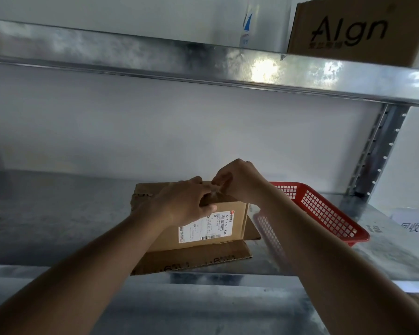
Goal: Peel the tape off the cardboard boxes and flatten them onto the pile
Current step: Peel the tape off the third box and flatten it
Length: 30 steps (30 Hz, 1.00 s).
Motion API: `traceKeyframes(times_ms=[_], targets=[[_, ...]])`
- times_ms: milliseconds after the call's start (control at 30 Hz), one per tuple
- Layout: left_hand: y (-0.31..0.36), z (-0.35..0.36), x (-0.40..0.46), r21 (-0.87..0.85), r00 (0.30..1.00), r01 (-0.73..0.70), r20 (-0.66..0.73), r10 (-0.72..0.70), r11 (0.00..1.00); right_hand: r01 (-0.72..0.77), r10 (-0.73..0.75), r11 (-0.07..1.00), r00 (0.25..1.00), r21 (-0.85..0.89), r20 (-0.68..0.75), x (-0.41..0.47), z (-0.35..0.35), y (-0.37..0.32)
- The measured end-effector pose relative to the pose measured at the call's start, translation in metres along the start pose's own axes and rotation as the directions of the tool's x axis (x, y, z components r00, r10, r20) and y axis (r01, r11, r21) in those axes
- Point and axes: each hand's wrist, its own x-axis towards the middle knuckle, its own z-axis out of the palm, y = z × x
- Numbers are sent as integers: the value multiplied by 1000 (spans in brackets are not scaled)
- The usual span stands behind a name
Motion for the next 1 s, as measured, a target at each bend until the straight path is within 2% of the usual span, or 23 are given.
traceKeyframes(times_ms=[67,200,300,400,500,567,633,700,767,900,1000], targets=[[0,0,1,17,1000,8,15,-8,1000,-46,46,998,999,48,-12,0,-1,-3],[-1,-4,1,32,998,23,65,-25,999,-187,206,973,968,137,-143,-5,-6,6],[0,-6,1,23,997,32,75,-34,999,-251,273,958,947,137,-171,-10,-10,18],[9,-6,2,36,996,43,72,-46,998,-297,324,938,935,181,-146,-14,-10,23],[15,-5,1,86,997,62,46,-67,994,-374,396,888,918,268,-29,-15,-9,25],[20,-4,0,117,997,69,20,-71,991,-368,372,898,928,242,33,-16,-10,26],[28,1,1,146,998,68,-6,-68,987,-301,299,938,953,173,40,-17,-11,26],[35,7,2,162,996,79,-50,-72,984,-240,241,964,971,110,13,-17,-9,24],[36,10,4,158,993,95,-79,-84,983,-243,246,966,969,83,-32,-15,-5,23],[27,9,3,168,996,90,-1,-92,982,-396,432,893,887,213,-163,-16,2,33],[25,7,4,128,996,82,23,-86,988,-419,481,860,856,292,-191,-23,3,41]])
